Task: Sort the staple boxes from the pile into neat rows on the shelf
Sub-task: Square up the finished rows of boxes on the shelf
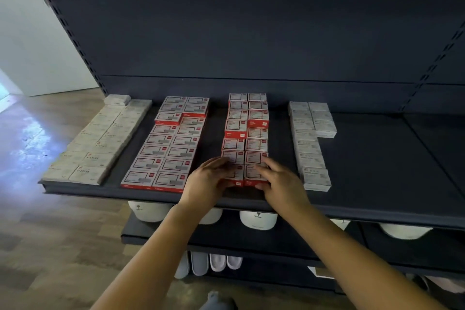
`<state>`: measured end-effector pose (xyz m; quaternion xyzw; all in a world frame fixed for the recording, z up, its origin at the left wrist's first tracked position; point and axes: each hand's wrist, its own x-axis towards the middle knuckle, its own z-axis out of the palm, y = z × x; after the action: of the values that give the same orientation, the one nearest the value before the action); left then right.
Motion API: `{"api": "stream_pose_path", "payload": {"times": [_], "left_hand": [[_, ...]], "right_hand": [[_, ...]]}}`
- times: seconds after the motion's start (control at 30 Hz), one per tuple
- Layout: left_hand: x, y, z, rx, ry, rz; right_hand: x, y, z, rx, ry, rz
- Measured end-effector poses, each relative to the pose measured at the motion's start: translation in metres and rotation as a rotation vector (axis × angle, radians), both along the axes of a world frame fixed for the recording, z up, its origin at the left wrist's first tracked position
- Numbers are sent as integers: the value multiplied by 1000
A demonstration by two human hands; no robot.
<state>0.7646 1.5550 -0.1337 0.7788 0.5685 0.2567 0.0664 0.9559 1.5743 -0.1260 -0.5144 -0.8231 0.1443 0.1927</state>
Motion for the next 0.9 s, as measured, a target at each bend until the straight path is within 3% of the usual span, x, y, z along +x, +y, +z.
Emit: {"api": "stream_pose_path", "payload": {"times": [0.2, 0.43, 0.53, 0.63, 0.77, 0.9], "left_hand": [[3, 4, -1, 57, 8, 32], [-7, 8, -3, 43, 78, -79], [-14, 17, 6, 47, -47, -116], [-12, 40, 20, -24, -287, 55], [-3, 87, 34, -234, -464, 278], [1, 120, 33, -471, -641, 374]], "right_hand": [[1, 4, -8, -7, 27, 7], [3, 4, -10, 57, 63, 8], [1, 11, 0, 20, 145, -43], [-6, 31, 12, -75, 299, -117], [-26, 71, 23, -100, 401, -223], [-40, 104, 20, -298, 470, -427]]}}
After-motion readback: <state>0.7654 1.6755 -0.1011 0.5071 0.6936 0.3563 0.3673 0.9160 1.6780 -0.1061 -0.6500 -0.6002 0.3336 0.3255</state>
